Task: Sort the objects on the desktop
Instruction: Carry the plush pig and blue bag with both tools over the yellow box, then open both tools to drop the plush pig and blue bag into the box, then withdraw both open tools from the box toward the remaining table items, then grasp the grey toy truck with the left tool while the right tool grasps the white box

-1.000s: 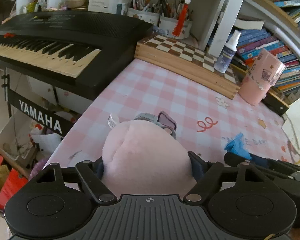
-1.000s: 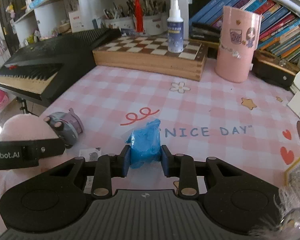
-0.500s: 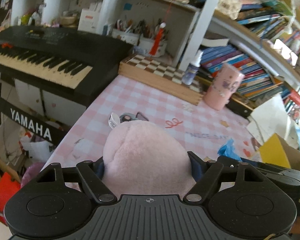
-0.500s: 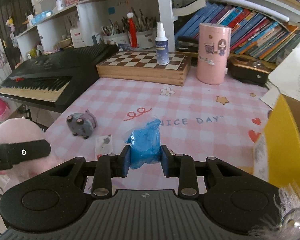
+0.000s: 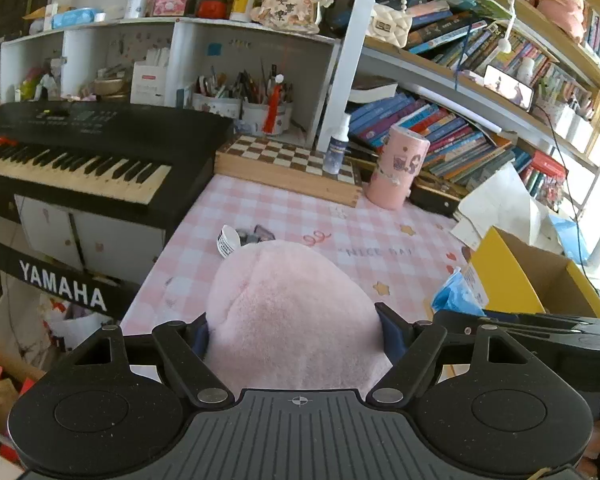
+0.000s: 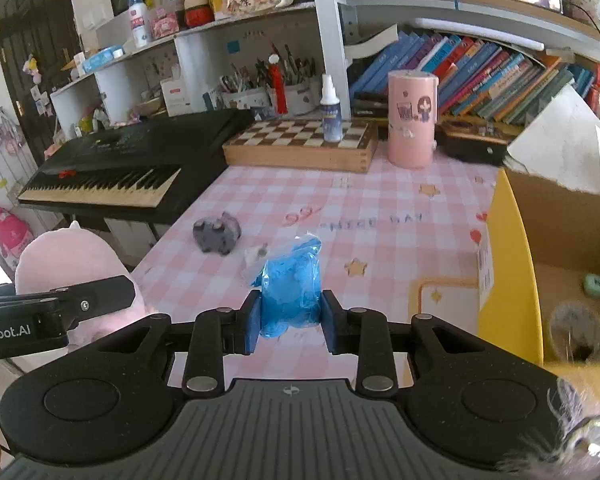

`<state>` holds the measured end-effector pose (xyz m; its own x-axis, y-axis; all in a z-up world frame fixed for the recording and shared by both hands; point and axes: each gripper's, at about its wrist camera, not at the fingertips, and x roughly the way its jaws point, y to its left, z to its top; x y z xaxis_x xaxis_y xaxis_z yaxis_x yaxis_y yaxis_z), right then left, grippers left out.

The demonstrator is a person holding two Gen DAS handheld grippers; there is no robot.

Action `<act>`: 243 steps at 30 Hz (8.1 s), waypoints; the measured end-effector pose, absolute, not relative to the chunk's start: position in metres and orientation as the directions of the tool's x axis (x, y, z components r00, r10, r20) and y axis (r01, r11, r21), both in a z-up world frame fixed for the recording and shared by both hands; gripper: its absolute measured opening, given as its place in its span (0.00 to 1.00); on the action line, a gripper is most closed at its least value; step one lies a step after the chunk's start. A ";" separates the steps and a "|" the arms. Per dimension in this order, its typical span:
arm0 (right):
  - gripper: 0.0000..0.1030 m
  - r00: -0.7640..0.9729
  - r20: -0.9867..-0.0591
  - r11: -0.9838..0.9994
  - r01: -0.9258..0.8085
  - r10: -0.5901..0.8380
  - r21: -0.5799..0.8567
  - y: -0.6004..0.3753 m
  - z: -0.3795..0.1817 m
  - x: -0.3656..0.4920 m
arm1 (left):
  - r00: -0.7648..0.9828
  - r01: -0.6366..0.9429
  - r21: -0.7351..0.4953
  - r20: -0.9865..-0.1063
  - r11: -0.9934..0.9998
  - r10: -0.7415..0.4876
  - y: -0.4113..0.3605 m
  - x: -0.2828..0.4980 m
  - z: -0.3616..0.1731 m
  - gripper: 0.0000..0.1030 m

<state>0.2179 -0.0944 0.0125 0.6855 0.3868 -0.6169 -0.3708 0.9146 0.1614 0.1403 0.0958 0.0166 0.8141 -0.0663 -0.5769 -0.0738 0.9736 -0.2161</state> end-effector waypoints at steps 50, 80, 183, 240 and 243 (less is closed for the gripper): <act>0.27 0.716 -0.693 0.981 0.067 0.081 0.183 -0.184 -0.013 0.007 | 0.648 0.417 -0.184 -0.627 0.890 -0.433 -0.016 0.044 -0.003 0.76; 0.27 0.721 -0.693 0.954 0.208 0.001 0.217 -0.312 -0.010 0.070 | 0.641 0.567 -0.124 -0.554 0.815 -0.530 -0.142 0.116 0.019 0.76; 0.62 0.768 -0.637 0.998 -0.040 0.065 0.054 -0.217 -0.008 0.083 | 0.798 0.047 -0.028 -0.600 0.999 -0.054 -0.018 0.070 -0.001 0.88; 0.73 0.712 -0.655 0.949 -0.314 0.253 0.027 -0.055 -0.010 0.100 | 0.730 -0.134 -0.010 -0.677 0.991 0.092 0.113 0.070 -0.017 0.88; 0.73 0.703 -0.661 0.946 -0.322 0.263 0.033 -0.053 -0.014 0.113 | 0.719 -0.147 -0.001 -0.687 0.989 0.106 0.114 0.081 -0.021 0.88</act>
